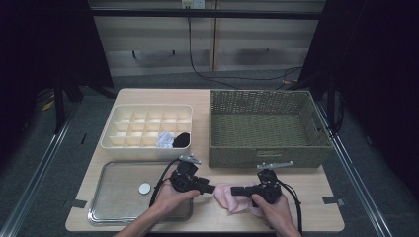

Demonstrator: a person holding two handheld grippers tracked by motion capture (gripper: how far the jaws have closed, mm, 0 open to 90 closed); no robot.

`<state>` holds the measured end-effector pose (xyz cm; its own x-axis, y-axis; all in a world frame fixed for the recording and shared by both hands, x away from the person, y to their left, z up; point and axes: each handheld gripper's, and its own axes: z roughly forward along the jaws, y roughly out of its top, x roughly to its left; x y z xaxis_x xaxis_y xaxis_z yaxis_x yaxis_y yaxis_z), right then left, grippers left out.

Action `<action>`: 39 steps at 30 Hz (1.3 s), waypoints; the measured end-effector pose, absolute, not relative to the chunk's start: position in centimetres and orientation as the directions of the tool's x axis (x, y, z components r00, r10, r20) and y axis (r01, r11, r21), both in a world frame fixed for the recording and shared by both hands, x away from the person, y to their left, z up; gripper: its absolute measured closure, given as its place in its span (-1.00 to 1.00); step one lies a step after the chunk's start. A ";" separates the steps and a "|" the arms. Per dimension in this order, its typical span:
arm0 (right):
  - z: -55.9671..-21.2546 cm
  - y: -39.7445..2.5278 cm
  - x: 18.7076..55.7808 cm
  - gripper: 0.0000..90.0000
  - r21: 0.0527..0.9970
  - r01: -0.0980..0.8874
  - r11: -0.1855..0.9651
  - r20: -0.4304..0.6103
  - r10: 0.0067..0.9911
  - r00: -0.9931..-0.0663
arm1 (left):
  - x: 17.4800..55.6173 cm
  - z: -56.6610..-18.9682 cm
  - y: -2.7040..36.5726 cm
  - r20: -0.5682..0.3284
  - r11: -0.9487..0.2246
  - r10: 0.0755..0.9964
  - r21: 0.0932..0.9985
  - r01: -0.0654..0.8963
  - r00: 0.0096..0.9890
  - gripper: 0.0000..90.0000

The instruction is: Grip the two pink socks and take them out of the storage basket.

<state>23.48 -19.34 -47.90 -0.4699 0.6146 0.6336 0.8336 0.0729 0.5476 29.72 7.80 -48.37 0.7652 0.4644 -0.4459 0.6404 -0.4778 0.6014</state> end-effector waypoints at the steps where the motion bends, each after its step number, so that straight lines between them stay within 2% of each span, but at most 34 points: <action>1: -47.8 -19.0 23.6 1.00 0.546 0.834 0.079 0.630 0.617 -0.471 | 29.8 -48.3 8.0 -0.449 -0.473 0.467 0.601 0.644 0.762 0.26; 2: -47.8 -18.8 23.6 0.96 0.550 0.831 0.078 0.626 0.621 -0.472 | 29.9 -48.3 8.1 -0.445 -0.469 0.474 0.602 0.646 0.760 0.26; 3: -47.7 -18.9 23.6 0.80 0.553 0.831 0.068 0.622 0.630 -0.465 | 29.9 -48.3 8.2 -0.451 -0.469 0.466 0.604 0.645 0.761 0.26; 6: -47.7 -19.7 23.5 0.59 0.558 0.828 0.057 0.596 0.668 -0.447 | 29.9 -48.4 8.1 -0.441 -0.478 0.474 0.598 0.644 0.762 0.26; 9: -48.2 -20.4 23.3 0.44 0.538 0.842 0.048 0.593 0.689 -0.417 | 29.9 -48.7 7.7 -0.450 -0.486 0.462 0.592 0.642 0.764 0.26; 14: -49.1 -20.4 22.8 0.40 0.504 0.861 0.069 0.615 0.672 -0.413 | 30.0 -49.0 6.5 -0.472 -0.492 0.440 0.584 0.645 0.764 0.15; 18: -49.4 -20.0 22.9 0.63 0.489 0.870 0.065 0.655 0.631 -0.416 | 30.1 -49.4 5.8 -0.467 -0.500 0.451 0.574 0.648 0.761 0.05; 19: -49.5 -19.8 22.9 0.77 0.485 0.871 0.074 0.657 0.627 -0.420 | 30.1 -49.5 5.8 -0.465 -0.510 0.443 0.572 0.642 0.766 0.14; 20: -49.5 -19.6 22.9 0.86 0.488 0.869 0.079 0.656 0.624 -0.425 | 30.0 -49.5 5.8 -0.458 -0.516 0.439 0.576 0.634 0.773 0.36; 21: -49.5 -19.6 22.9 0.96 0.494 0.867 0.073 0.658 0.620 -0.427 | 29.8 -49.5 5.8 -0.446 -0.525 0.441 0.575 0.627 0.779 0.47; 23: -49.2 -19.7 23.1 1.00 0.505 0.861 0.056 0.670 0.604 -0.432 | 29.8 -49.4 5.8 -0.460 -0.532 0.405 0.584 0.613 0.790 0.70; 25: -48.7 -19.7 23.2 1.00 0.522 0.852 0.046 0.672 0.593 -0.444 | 29.7 -49.3 5.8 -0.458 -0.538 0.400 0.584 0.608 0.794 0.83; 28: -48.4 -19.6 23.3 1.00 0.532 0.846 0.043 0.672 0.586 -0.453 | 29.7 -49.3 5.8 -0.457 -0.540 0.402 0.581 0.609 0.793 0.86; 30: -48.5 -19.6 23.2 0.73 0.532 0.845 0.044 0.655 0.611 -0.444 | 29.6 -49.3 5.8 -0.448 -0.541 0.413 0.580 0.609 0.793 0.86; 34: -49.2 -19.7 23.1 0.47 0.503 0.863 0.055 0.652 0.631 -0.420 | 29.7 -49.6 6.0 -0.448 -0.560 0.404 0.568 0.603 0.797 0.88; 39: -49.8 -19.0 22.7 0.39 0.482 0.872 0.084 0.653 0.630 -0.421 | 29.7 -49.9 6.3 -0.459 -0.557 0.414 0.556 0.617 0.786 0.90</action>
